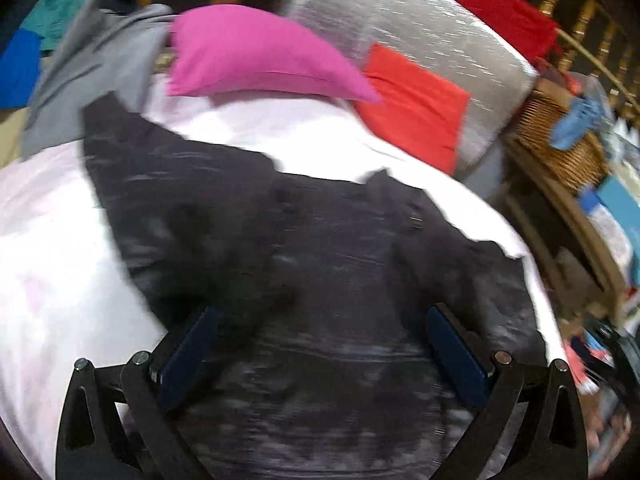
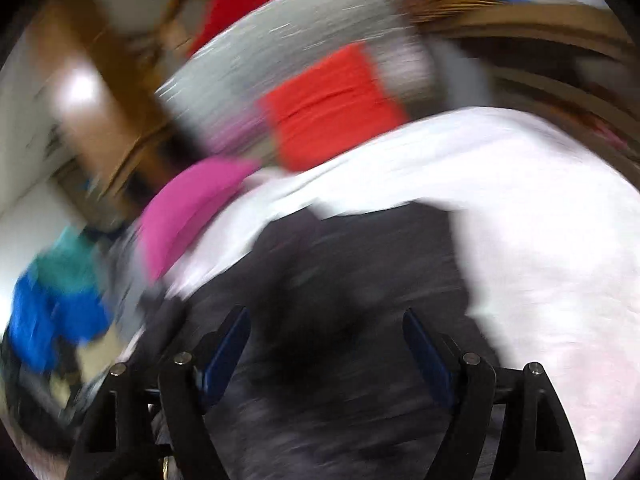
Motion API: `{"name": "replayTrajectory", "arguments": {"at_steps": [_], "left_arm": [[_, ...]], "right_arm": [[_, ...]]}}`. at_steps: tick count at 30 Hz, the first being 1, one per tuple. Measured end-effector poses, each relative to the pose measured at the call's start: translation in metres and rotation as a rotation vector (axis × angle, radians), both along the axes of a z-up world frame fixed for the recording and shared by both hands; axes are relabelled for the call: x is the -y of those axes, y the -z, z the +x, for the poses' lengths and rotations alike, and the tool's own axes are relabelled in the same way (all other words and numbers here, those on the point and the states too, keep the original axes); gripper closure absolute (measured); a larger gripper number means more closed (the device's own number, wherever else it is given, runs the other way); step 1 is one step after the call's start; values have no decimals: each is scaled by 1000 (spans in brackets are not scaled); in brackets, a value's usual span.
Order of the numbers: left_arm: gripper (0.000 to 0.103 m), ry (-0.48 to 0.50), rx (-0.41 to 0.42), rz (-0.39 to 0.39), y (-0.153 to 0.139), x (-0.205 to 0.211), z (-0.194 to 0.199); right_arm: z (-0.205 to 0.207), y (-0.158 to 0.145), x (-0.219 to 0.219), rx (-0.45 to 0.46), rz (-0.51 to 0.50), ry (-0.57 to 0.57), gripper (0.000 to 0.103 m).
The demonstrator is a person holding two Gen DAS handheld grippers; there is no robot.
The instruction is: Fold large clothes
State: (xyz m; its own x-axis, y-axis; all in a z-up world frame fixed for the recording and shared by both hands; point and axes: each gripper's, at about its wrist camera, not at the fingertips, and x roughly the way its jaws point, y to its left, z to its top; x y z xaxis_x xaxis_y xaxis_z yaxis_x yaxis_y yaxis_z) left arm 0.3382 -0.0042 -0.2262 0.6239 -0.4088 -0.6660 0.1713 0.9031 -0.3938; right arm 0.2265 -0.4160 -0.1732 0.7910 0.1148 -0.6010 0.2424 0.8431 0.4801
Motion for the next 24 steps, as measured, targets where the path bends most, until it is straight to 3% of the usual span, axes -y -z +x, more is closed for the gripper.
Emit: {"name": "replayTrajectory", "arguments": {"at_steps": [3,6,11,17,18,19,22,24], "left_arm": [[0,65,2,-6,-16,27,1],[0,104,6,83,-42,66,18],[0,237,-207,132,-41,133,72],[1,309,-294,140,-29,186,93],[12,305,-299,140,-28,189,92],[30,296,-307,139,-27,192,92],[57,305,-334,130,-23,194,87],[69,300,-317,141,-24,192,84]], "right_arm": [[9,21,41,-69,136,98,22],[25,40,61,-147,221,143,22],[41,58,67,-220,258,145,22],[46,75,71,-293,296,134,26],[48,76,68,-295,306,114,31],[51,75,64,-299,288,98,32],[54,70,57,-319,203,91,51],[53,71,56,-337,187,87,61]]}}
